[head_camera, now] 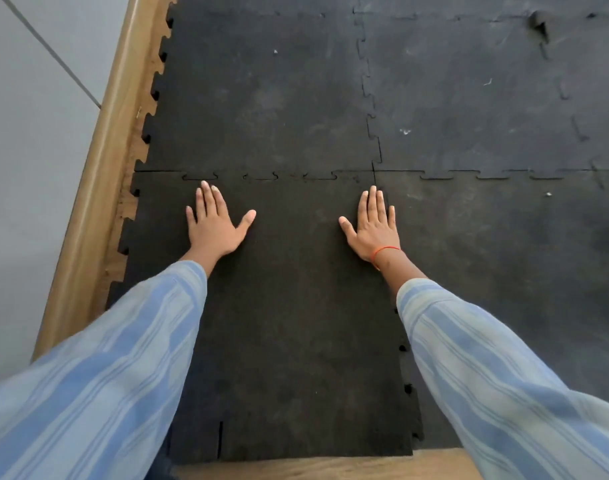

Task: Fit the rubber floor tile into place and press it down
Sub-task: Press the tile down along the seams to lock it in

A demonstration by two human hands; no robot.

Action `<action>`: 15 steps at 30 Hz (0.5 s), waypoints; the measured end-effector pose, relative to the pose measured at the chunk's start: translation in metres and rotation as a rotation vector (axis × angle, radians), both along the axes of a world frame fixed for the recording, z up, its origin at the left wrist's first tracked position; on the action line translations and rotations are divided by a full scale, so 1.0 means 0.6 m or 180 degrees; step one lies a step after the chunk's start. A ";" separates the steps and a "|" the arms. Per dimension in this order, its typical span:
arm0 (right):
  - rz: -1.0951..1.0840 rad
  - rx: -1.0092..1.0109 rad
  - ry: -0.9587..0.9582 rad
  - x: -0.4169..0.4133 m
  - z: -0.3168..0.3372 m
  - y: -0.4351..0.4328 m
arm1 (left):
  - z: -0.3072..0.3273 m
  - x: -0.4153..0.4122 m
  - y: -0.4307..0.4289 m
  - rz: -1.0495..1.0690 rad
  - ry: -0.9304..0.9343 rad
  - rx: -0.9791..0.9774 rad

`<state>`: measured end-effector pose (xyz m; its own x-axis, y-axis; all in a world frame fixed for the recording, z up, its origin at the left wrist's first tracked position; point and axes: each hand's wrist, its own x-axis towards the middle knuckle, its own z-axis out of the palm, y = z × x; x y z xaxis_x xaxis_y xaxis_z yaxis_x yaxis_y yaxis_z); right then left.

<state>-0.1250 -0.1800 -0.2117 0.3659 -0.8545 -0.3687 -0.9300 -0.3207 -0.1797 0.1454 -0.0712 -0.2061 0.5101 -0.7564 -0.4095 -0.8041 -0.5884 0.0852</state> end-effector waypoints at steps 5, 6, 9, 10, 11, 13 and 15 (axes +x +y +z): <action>0.0045 -0.0145 0.0089 -0.021 0.003 0.053 | -0.014 -0.151 0.034 -0.0476 -0.0058 -0.0257; 0.0106 -0.0159 0.0106 -0.030 0.007 0.071 | -0.012 -0.169 0.043 -0.0556 -0.0045 -0.0240; -0.0013 -0.0144 0.0074 -0.058 0.013 0.133 | -0.014 -0.218 0.072 -0.0817 -0.0076 -0.0249; -0.0113 -0.0118 0.0036 -0.065 0.013 0.150 | -0.015 -0.234 0.079 -0.0883 -0.0074 -0.0261; -0.0206 -0.0098 -0.0005 -0.070 0.012 0.164 | -0.016 -0.247 0.085 -0.0922 -0.0074 -0.0283; -0.0289 -0.0074 -0.0047 -0.073 0.008 0.173 | -0.018 -0.262 0.089 -0.0943 -0.0102 -0.0350; -0.0320 -0.0002 -0.0042 -0.073 0.004 0.168 | -0.019 -0.263 0.087 -0.0953 -0.0103 -0.0343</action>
